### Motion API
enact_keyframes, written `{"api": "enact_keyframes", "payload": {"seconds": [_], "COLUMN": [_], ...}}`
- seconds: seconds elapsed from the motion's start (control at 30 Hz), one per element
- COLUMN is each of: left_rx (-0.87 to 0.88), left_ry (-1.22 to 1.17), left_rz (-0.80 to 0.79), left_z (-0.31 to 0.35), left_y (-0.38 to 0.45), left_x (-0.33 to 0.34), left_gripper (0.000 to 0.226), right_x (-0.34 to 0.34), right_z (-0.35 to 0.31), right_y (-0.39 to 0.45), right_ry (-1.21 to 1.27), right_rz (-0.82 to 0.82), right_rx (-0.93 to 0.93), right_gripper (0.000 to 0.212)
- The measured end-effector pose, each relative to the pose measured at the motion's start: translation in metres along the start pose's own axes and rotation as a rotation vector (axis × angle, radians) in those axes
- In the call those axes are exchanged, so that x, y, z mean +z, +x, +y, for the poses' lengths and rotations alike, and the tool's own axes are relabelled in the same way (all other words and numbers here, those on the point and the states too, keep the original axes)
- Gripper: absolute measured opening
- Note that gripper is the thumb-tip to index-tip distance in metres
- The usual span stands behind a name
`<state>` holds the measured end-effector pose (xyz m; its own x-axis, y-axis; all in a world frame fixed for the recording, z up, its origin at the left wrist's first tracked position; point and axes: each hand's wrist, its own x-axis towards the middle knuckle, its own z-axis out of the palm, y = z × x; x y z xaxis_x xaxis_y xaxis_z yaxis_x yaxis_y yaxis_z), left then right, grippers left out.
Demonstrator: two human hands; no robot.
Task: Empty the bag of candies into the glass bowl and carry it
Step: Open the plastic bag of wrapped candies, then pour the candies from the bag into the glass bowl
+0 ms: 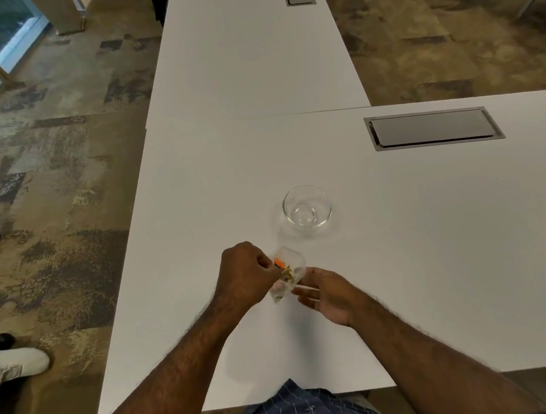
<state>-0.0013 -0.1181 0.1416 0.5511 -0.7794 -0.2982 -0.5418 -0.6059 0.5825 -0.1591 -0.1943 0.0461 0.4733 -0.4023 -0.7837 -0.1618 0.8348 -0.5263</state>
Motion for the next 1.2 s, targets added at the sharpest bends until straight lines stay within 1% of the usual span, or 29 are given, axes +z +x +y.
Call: {"api": "enact_keyframes", "payload": {"seconds": [0.07,0.13,0.17,0.27,0.33,0.4,0.47,0.5,0.53,0.6,0.63,0.67,0.73,0.8,0.83,0.9,0.97,1.1,1.2], "left_rx": [0.045,0.065,0.069,0.054,0.05,0.044,0.02,0.013,0.021,0.072,0.103,0.127,0.152,0.191,0.214,0.242,0.251,0.278,0.297], "left_ry": [-0.039,-0.079,-0.104,-0.19,-0.248,-0.364,-0.544,-0.602,-0.609,-0.469,-0.361,-0.242,0.026,0.286,0.367,0.448,0.493,0.474,0.456], "left_rz": [-0.052,-0.103,-0.118,-0.146,-0.16,-0.183,-0.218,-0.207,-0.161,-0.009,0.051,0.073,0.011,-0.064,-0.083,-0.103,-0.108,-0.082,-0.055], "left_z": [0.014,0.027,0.032,0.043,0.049,0.055,0.059,0.06,0.06,0.056,0.051,0.046,0.031,0.016,0.01,0.003,0.001,-0.002,-0.006], "left_y": [0.002,0.005,0.007,0.015,0.02,0.027,0.035,0.041,0.048,0.064,0.072,0.08,0.093,0.102,0.106,0.115,0.122,0.132,0.138], "left_x": [-0.006,-0.011,-0.013,-0.016,-0.016,-0.015,-0.012,-0.009,-0.004,0.01,0.019,0.028,0.047,0.065,0.072,0.082,0.088,0.098,0.102], "left_gripper": [0.008,0.004,0.002,0.007,0.007,0.006,0.016,0.022,0.026,0.024,0.02,0.018,0.029,0.038,0.04,0.041,0.039,0.032,0.029], "right_x": [-0.008,-0.016,-0.019,-0.03,-0.036,-0.04,-0.043,-0.044,-0.045,-0.046,-0.047,-0.049,-0.053,-0.058,-0.06,-0.064,-0.067,-0.071,-0.078], "right_z": [0.0,-0.002,-0.004,-0.009,-0.014,-0.021,-0.029,-0.033,-0.038,-0.047,-0.051,-0.055,-0.065,-0.074,-0.078,-0.084,-0.088,-0.095,-0.096], "right_y": [-0.001,-0.003,-0.003,-0.003,-0.001,0.0,0.001,0.002,0.002,0.004,0.005,0.006,0.009,0.012,0.014,0.019,0.024,0.036,0.045], "right_ry": [0.121,0.261,0.321,0.414,0.45,0.5,0.555,0.584,0.613,0.667,0.69,0.712,0.747,0.762,0.768,0.775,0.778,0.76,0.74], "right_rz": [-0.114,-0.217,-0.248,-0.297,-0.313,-0.324,-0.338,-0.339,-0.328,-0.282,-0.258,-0.239,-0.205,-0.201,-0.198,-0.19,-0.174,-0.157,-0.141], "right_rx": [0.076,0.083,0.074,0.039,-0.009,-0.054,-0.09,-0.112,-0.133,-0.169,-0.181,-0.19,-0.203,-0.206,-0.21,-0.217,-0.217,-0.232,-0.225], "right_gripper": [0.028,0.036,0.042,0.059,0.063,0.064,0.061,0.06,0.061,0.063,0.061,0.052,0.031,0.029,0.031,0.038,0.04,0.033,0.024]}}
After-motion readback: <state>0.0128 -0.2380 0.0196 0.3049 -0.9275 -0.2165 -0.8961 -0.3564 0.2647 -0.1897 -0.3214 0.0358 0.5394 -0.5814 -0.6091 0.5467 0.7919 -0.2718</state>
